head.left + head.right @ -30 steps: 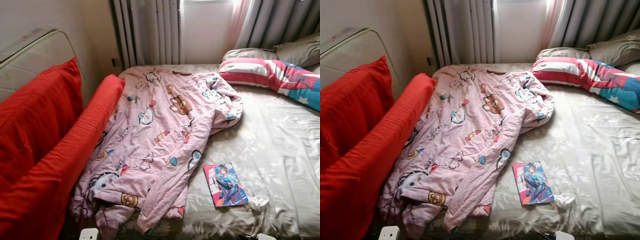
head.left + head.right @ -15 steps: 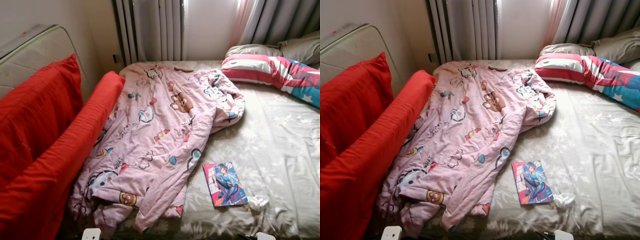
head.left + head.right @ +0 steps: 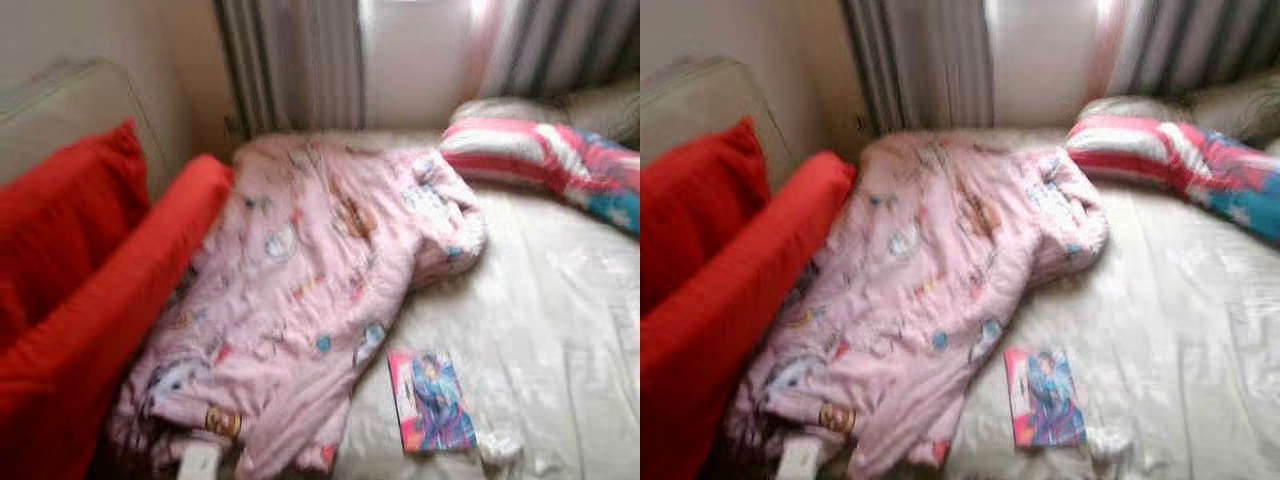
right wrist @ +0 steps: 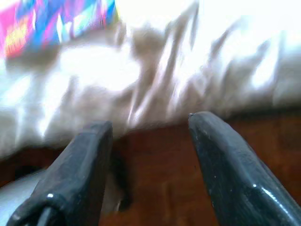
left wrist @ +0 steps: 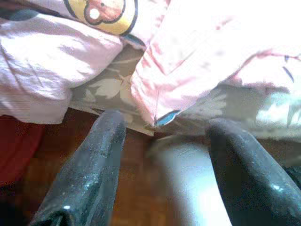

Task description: Clean up the room

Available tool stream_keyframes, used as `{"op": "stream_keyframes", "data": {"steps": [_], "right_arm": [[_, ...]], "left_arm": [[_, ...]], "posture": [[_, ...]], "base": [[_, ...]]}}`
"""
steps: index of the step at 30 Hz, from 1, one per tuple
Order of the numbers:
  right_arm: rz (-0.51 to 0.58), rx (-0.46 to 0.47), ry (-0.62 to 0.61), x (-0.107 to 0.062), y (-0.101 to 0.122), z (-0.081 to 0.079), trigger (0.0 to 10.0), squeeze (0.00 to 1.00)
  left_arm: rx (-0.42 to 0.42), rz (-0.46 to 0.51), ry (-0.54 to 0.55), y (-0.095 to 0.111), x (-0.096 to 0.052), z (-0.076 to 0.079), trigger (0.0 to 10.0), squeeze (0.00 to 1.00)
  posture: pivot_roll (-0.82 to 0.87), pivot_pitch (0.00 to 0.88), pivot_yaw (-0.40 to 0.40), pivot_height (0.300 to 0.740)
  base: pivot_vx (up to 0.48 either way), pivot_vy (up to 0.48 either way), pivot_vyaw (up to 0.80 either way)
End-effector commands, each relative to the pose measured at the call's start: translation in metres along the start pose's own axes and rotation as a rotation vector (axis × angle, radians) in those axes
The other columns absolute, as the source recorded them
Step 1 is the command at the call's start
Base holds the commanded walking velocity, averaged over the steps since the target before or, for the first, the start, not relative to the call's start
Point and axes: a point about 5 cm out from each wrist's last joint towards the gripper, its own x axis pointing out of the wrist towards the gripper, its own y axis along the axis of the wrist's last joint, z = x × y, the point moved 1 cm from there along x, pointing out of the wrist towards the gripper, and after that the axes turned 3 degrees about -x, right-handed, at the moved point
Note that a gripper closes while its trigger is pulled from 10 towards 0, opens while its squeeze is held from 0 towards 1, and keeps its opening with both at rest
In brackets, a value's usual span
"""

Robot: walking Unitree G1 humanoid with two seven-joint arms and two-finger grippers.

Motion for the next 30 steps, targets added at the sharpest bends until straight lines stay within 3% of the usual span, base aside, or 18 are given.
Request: {"op": "stream_keyframes", "data": {"steps": [1,4,11,16,24,30], "right_arm": [[0.134,-0.010,0.086,0.010,0.034,-0.045,10.0,0.00],[0.185,-0.006,0.101,0.011,0.046,-0.055,10.0,0.00],[0.233,0.006,0.109,0.011,0.055,-0.051,10.0,0.00],[0.390,-0.009,0.153,0.009,0.091,-0.065,10.0,0.00],[0.492,0.008,0.151,0.004,0.102,-0.068,10.0,0.00],[0.588,-0.008,0.123,-0.002,0.110,-0.065,10.0,0.00]], "left_arm": [[0.015,-0.017,0.039,-0.004,-0.004,-0.014,10.0,0.00],[0.014,0.016,0.045,0.003,-0.003,-0.016,10.0,0.00],[0.000,0.164,0.058,0.040,0.001,-0.021,10.0,0.00],[-0.019,0.309,0.056,0.071,-0.001,-0.028,10.0,0.00],[-0.015,0.396,0.049,0.079,-0.004,-0.026,10.0,0.00],[-0.065,0.522,0.051,0.087,-0.011,-0.023,10.0,0.00]], "posture": [[-0.07,0.000,0.027,0.740],[-0.06,0.000,0.027,0.740],[-0.07,0.000,0.029,0.740],[-0.06,0.000,0.028,0.740],[-0.06,0.000,0.029,0.740],[-0.07,0.000,0.036,0.740]], "base": [[0.000,0.000,0.00],[0.000,0.000,0.00],[0.000,0.000,0.00],[0.000,0.000,0.00],[0.000,0.000,0.00],[0.000,0.000,0.00]]}}
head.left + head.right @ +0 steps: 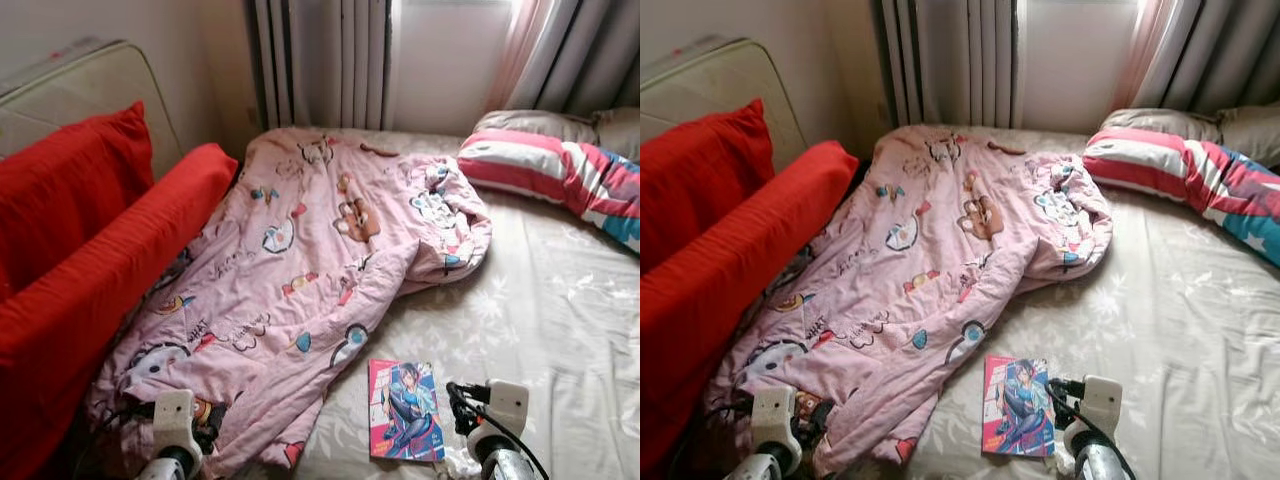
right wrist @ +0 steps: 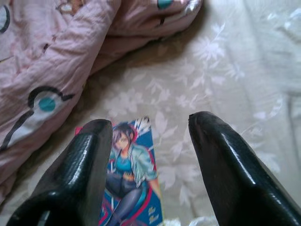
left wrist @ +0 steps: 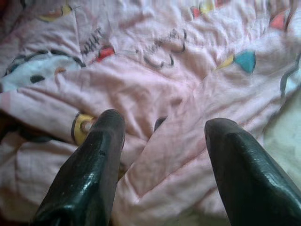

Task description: Clean up the room

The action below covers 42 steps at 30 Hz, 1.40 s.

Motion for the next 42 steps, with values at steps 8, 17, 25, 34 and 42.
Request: {"op": "stream_keyframes", "data": {"steps": [8,17,25,34,42], "right_arm": [[0.023,-0.017,-0.008,-0.004,-0.001,0.001,10.0,0.00],[0.002,-0.002,-0.018,-0.003,-0.002,0.003,10.0,0.00],[0.036,-0.019,-0.017,-0.003,0.004,0.005,10.0,0.00],[-0.016,-0.041,-0.016,-0.004,-0.004,0.004,10.0,0.00],[-0.025,-0.043,-0.022,-0.001,-0.003,0.004,10.0,0.00]], "left_arm": [[-0.032,0.051,0.004,0.002,-0.005,-0.001,10.0,0.00],[-0.048,0.018,0.004,-0.002,-0.004,0.003,10.0,0.00],[-0.047,0.071,-0.016,0.008,-0.002,0.005,10.0,0.00],[-0.036,0.051,-0.026,0.005,-0.003,0.003,10.0,0.00],[-0.036,0.053,-0.023,0.006,-0.003,0.001,10.0,0.00]], "posture": [[-0.06,0.000,0.031,0.740],[-0.07,0.000,0.026,0.740],[-0.07,0.000,0.025,0.740],[-0.07,0.000,0.028,0.705],[-0.06,0.000,0.030,0.660]], "base": [[0.000,0.000,0.00],[0.000,0.000,0.00],[0.000,0.000,0.00],[0.000,0.000,0.00],[0.000,0.000,0.00]]}}
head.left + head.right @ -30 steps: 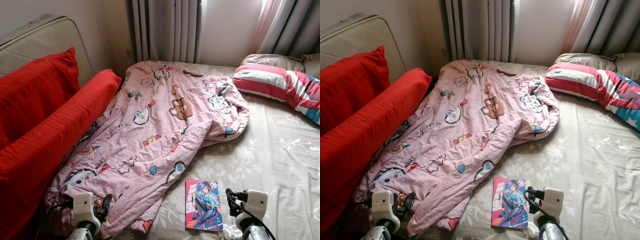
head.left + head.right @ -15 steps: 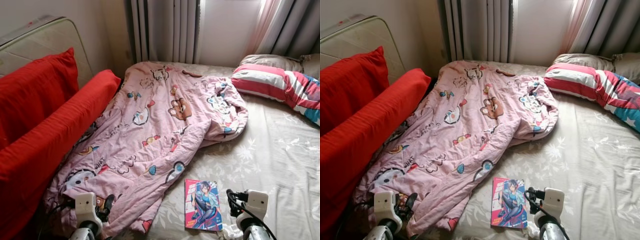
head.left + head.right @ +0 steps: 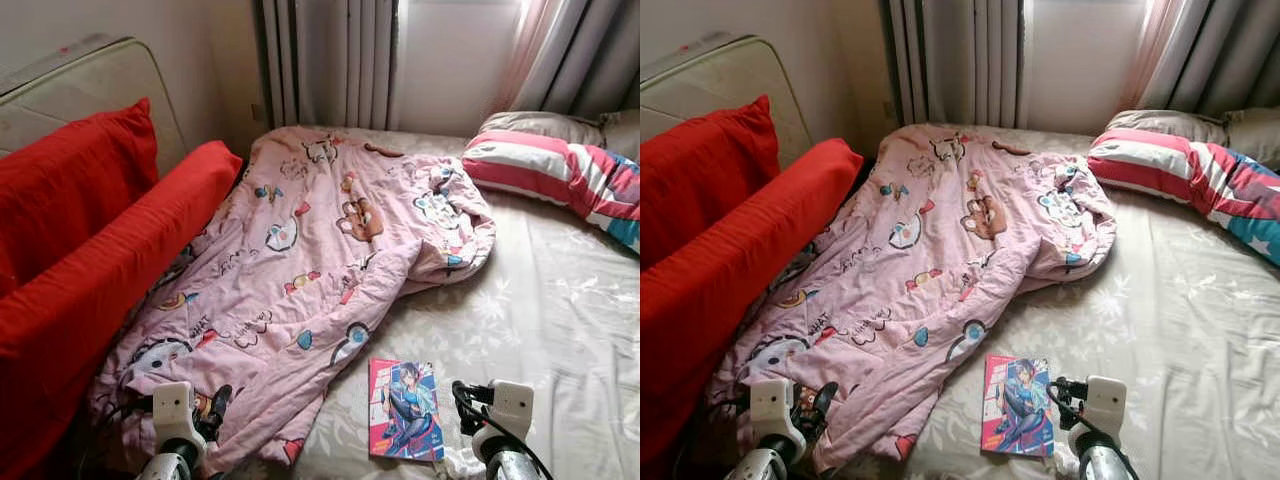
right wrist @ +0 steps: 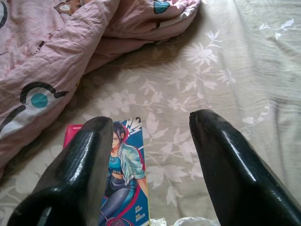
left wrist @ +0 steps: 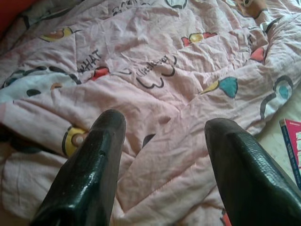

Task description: Clean up the room

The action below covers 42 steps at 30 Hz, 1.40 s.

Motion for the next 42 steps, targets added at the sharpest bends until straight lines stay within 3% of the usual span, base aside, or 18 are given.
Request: {"op": "stream_keyframes", "data": {"steps": [1,35,42], "right_arm": [[-0.006,-0.003,0.003,-0.0001,-0.0012,-0.0013,10.0,0.00],[-0.031,0.015,-0.032,0.0079,0.0044,0.0007,10.0,0.00],[-0.032,0.033,-0.042,0.0086,0.0054,0.0030,10.0,0.00]], "left_arm": [[0.000,-0.008,0.014,0.0000,-0.0015,-0.0057,10.0,0.00],[-0.034,-0.004,0.027,0.0032,0.0011,-0.0082,10.0,0.00],[-0.030,-0.007,0.023,0.0038,0.0017,-0.0079,10.0,0.00]], "posture": [[-0.06,0.000,0.031,0.650],[-0.05,0.025,0.030,0.650],[-0.05,0.031,0.031,0.650]], "base": [[0.000,0.000,0.00],[0.000,0.000,0.00],[0.000,0.000,-0.64]]}}
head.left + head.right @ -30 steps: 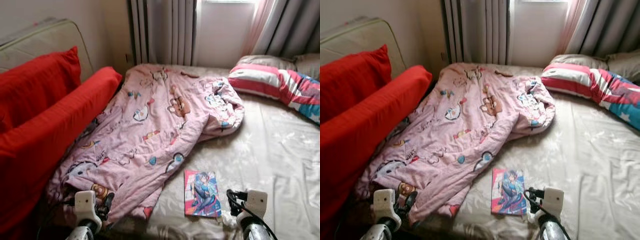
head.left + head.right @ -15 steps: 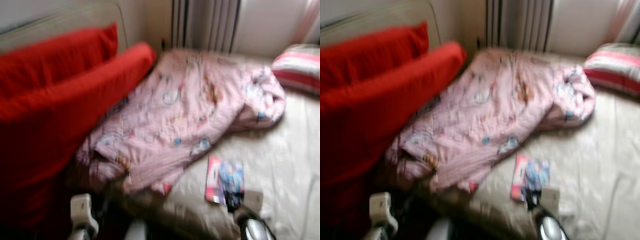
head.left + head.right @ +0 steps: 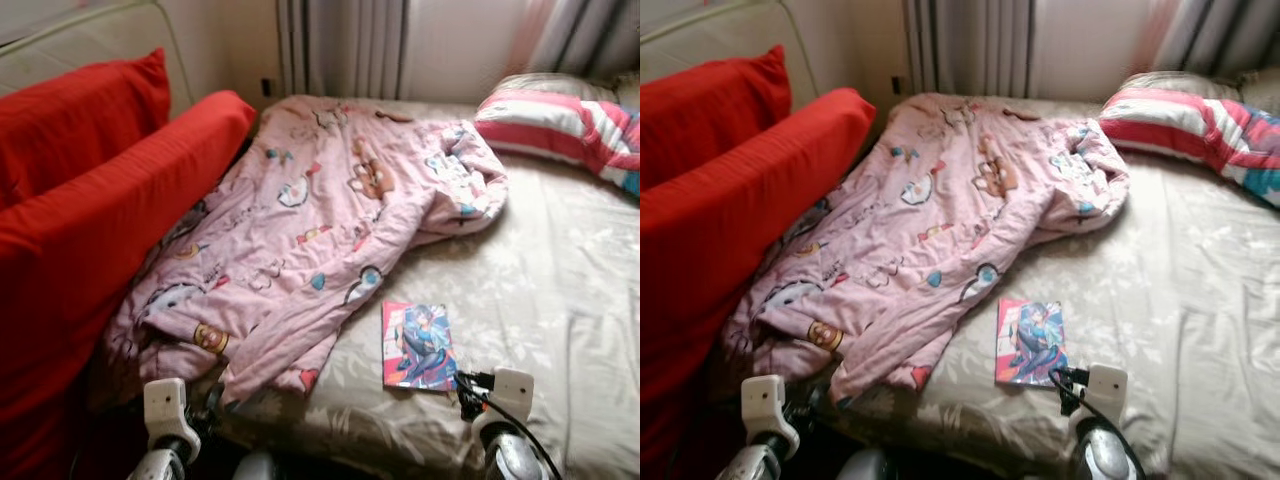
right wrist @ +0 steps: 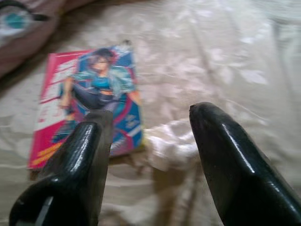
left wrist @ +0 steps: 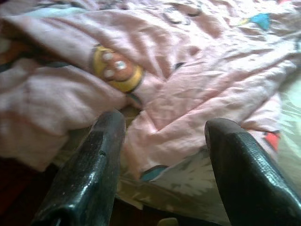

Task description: Clean up the room

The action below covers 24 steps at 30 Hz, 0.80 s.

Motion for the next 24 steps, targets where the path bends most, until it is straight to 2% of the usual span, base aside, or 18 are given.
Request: {"op": "stream_keyframes", "data": {"steps": [1,5,15,19,22,24], "right_arm": [[-0.023,0.011,-0.006,-0.002,-0.005,0.001,10.0,0.00],[-0.017,0.011,0.004,-0.001,-0.004,-0.001,10.0,0.00],[-0.010,0.004,0.033,0.001,-0.001,-0.007,10.0,0.00],[-0.017,0.007,0.037,0.001,-0.001,-0.008,10.0,0.00],[-0.017,0.005,0.041,0.002,0.000,-0.009,10.0,0.00],[-0.004,0.006,0.041,0.003,0.002,-0.009,10.0,0.00]], "left_arm": [[-0.002,-0.016,-0.001,-0.001,0.000,-0.001,10.0,0.00],[0.006,-0.014,-0.003,0.000,0.001,0.000,10.0,0.00],[0.011,-0.011,-0.008,0.000,0.001,0.000,10.0,0.00],[0.012,-0.012,-0.010,0.000,0.001,0.001,10.0,0.00],[0.011,-0.013,-0.011,0.000,0.001,0.001,10.0,0.00],[0.011,-0.014,-0.013,0.000,0.002,0.001,10.0,0.00]], "posture": [[-0.05,0.031,0.031,0.650],[-0.04,0.035,0.031,0.650],[-0.04,0.038,0.028,0.650],[-0.04,0.034,0.028,0.650],[-0.04,0.029,0.027,0.650],[-0.04,0.027,0.026,0.650]], "base": [[0.000,0.000,-0.63],[0.000,0.000,-0.63],[0.000,0.000,0.00],[0.266,0.000,0.00],[0.311,0.000,-0.76],[0.321,0.000,0.00]]}}
